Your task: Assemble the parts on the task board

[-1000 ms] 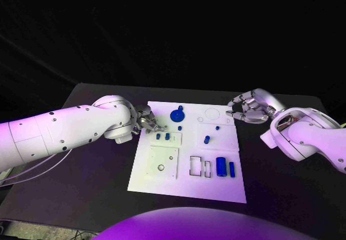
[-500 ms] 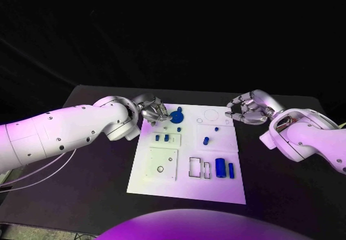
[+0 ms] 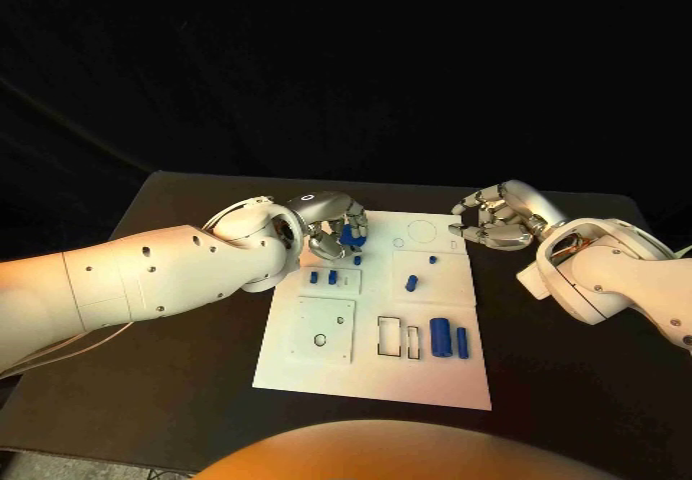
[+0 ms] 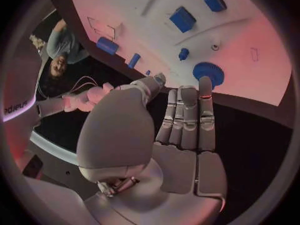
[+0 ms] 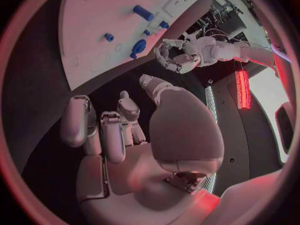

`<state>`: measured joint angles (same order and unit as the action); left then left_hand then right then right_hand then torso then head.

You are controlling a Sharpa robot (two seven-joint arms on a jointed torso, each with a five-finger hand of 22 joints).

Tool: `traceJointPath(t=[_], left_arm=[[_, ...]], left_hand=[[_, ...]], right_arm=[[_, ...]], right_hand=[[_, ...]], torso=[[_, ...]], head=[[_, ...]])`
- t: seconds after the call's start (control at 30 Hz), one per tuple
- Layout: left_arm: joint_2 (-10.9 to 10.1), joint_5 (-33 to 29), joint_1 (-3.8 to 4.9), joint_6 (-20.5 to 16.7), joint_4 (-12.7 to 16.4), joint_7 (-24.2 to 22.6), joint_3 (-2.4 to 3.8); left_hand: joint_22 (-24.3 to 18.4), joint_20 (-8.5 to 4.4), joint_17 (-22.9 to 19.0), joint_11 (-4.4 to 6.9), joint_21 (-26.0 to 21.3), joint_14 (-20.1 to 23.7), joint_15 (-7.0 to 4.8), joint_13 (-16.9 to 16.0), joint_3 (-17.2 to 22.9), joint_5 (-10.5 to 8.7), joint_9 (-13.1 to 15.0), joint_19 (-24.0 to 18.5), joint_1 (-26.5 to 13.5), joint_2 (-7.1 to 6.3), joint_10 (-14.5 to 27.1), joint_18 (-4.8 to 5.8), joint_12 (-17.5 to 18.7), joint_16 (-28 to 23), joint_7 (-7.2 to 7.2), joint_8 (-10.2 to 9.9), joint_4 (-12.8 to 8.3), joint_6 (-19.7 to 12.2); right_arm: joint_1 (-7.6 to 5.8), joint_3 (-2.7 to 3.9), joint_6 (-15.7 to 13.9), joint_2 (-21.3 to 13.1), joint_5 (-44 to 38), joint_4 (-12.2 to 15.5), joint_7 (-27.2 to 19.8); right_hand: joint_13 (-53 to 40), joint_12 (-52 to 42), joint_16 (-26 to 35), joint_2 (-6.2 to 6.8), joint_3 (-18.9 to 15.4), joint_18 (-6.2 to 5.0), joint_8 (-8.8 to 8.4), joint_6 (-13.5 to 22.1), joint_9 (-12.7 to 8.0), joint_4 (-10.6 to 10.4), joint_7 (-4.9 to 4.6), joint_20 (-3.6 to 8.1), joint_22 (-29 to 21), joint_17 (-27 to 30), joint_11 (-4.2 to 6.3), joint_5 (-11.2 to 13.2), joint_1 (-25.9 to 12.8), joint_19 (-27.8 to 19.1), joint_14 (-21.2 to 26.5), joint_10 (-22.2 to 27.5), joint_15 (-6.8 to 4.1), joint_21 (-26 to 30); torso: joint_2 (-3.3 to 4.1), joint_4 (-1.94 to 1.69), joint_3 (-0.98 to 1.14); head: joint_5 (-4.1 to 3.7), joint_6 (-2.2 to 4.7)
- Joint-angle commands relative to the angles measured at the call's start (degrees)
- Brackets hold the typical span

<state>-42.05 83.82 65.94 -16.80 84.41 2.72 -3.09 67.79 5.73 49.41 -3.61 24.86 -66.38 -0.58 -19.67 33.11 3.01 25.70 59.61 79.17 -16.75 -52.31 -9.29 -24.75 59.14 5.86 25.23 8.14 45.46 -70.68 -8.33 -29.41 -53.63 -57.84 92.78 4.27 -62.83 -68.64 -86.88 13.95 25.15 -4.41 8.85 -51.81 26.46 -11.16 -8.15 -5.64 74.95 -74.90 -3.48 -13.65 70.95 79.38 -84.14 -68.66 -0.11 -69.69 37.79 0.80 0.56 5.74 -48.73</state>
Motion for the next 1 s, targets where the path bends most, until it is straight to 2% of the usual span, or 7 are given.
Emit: traceJointPath(t=[0.03, 0.2, 0.37, 0.47, 0.67, 0.8, 1.0], left_arm=[[1.05, 10.88, -0.01, 3.9, -0.9, -1.77, -0.11], [2.45, 13.2, -0.02, 7.07, -2.31, -0.63, -0.27], [3.35, 13.95, -0.01, 9.24, -3.03, 0.36, -0.32], [3.79, 14.14, 0.0, 10.64, -3.32, 0.91, -0.33], [4.44, 14.13, 0.01, 12.69, -4.04, 2.17, -0.34], [4.87, 13.31, 0.0, 12.88, -4.78, 2.52, -0.34], [5.57, 12.64, 0.0, 13.18, -5.48, 2.43, -0.33]], left_hand=[[0.93, -0.06, 1.38, 0.1, 0.69, -1.71, -0.19, 1.49, -0.13, -0.14, -0.84, 0.82, -0.7, -0.09, -0.45, -1.01, 1.04, 2.12, 0.02, -1.31, -1.19, 0.92], [2.83, -0.26, 4.28, 0.05, 2.05, -4.58, -0.31, 3.52, -0.2, -0.14, -1.61, 1.87, -1.69, 0.04, -1.03, -0.9, 2.61, 6.22, 0.29, -2.79, -2.42, 2.16], [7.92, -0.29, 8.78, -0.23, 12.16, -8.43, -0.21, 5.24, 0.78, -0.12, -2.06, 6.39, -2.43, 0.14, -3.23, 0.55, 3.54, 11.86, 0.82, -3.73, -3.22, 4.71], [9.31, -0.29, 9.51, -0.28, 14.43, -9.08, -0.19, 5.85, 1.08, -0.14, -2.29, 7.22, -2.73, 0.14, -3.63, 0.83, 4.11, 13.1, 0.88, -4.37, -3.53, 5.03], [10.85, -0.18, 10.28, -0.46, 17.0, -9.89, 0.01, 6.54, 1.42, -0.13, -2.51, 8.17, -3.08, 0.33, -4.36, 1.2, 4.73, 14.44, 1.09, -5.14, -3.79, 5.22], [11.67, 0.15, 11.12, -0.76, 19.0, -10.72, 0.62, 7.02, 2.47, -0.11, -2.54, 8.99, -2.9, 0.74, -5.3, 1.58, 5.08, 15.58, 1.46, -5.45, -3.87, 5.77], [12.02, 0.39, 11.54, -0.79, 20.74, -11.25, 0.82, 7.57, 3.65, -0.08, -2.48, 9.66, -2.6, 0.97, -6.22, 1.76, 5.62, 16.43, 1.48, -5.63, -4.11, 6.59]], right_arm=[[0.04, 0.0, -0.37, 0.07, -0.25, 0.01, -0.56], [0.04, 0.0, -0.39, 0.06, -0.25, 0.04, -0.58], [0.04, 0.0, -0.41, 0.07, -0.25, 0.04, -0.6], [0.05, 0.0, -0.4, 0.08, -0.25, 0.05, -0.6], [0.05, 0.0, -0.41, 0.06, -0.25, 0.09, -0.59], [0.05, 0.0, -0.41, 0.07, -0.25, 0.1, -0.6], [0.05, 0.0, -0.39, 0.16, -0.25, 0.09, -0.62]], right_hand=[[0.23, 0.38, 0.4, -0.17, 0.41, -0.33, 0.32, 0.43, 0.07, 0.1, 0.0, 0.01, 4.68, -7.88, 0.01, -0.23, -0.08, -0.4, -3.85, 0.32, -0.44, 0.33], [0.26, 0.41, 0.4, -0.17, 0.43, -0.32, 0.32, 0.44, 0.08, 0.1, 0.0, 0.01, 4.69, -7.9, 0.01, -0.27, -0.07, -0.4, -3.85, 0.32, -0.44, 0.33], [0.26, 0.41, 0.4, -0.17, 0.43, -0.32, 0.32, 0.44, 0.08, 0.1, 0.0, 0.01, 4.69, -7.9, 0.01, -0.27, -0.07, -0.4, -3.85, 0.32, -0.44, 0.33], [0.36, 0.51, 0.42, -0.17, 0.47, -0.32, 0.33, 0.46, 0.11, 0.11, 0.0, 0.01, 4.67, -7.89, 0.01, -0.38, -0.06, -0.4, -3.85, 0.35, -0.44, 0.37], [0.36, 0.51, 0.42, -0.17, 0.47, -0.32, 0.33, 0.46, 0.11, 0.11, 0.0, 0.01, 4.67, -7.89, 0.01, -0.38, -0.06, -0.4, -3.85, 0.35, -0.44, 0.37], [0.36, 0.51, 0.42, -0.17, 0.47, -0.32, 0.33, 0.46, 0.11, 0.11, 0.0, 0.01, 4.67, -7.89, 0.01, -0.38, -0.06, -0.4, -3.85, 0.35, -0.44, 0.37], [0.36, 0.51, 0.42, -0.17, 0.47, -0.32, 0.33, 0.46, 0.11, 0.11, 0.0, 0.01, 4.67, -7.89, 0.01, -0.38, -0.06, -0.4, -3.85, 0.35, -0.44, 0.37]], torso=[[0.09, 0.06, -0.03], [0.06, 0.03, 0.05], [0.02, -0.01, 0.05], [0.01, 0.01, 0.07], [-0.03, -0.04, 0.05], [-0.02, -0.09, 0.04], [-0.04, -0.03, 0.06]], head=[[-0.16, 0.07], [-0.38, -0.04], [-0.56, -0.1], [-0.57, -0.18], [-0.63, -0.27], [-0.72, -0.27], [-0.69, -0.37]])
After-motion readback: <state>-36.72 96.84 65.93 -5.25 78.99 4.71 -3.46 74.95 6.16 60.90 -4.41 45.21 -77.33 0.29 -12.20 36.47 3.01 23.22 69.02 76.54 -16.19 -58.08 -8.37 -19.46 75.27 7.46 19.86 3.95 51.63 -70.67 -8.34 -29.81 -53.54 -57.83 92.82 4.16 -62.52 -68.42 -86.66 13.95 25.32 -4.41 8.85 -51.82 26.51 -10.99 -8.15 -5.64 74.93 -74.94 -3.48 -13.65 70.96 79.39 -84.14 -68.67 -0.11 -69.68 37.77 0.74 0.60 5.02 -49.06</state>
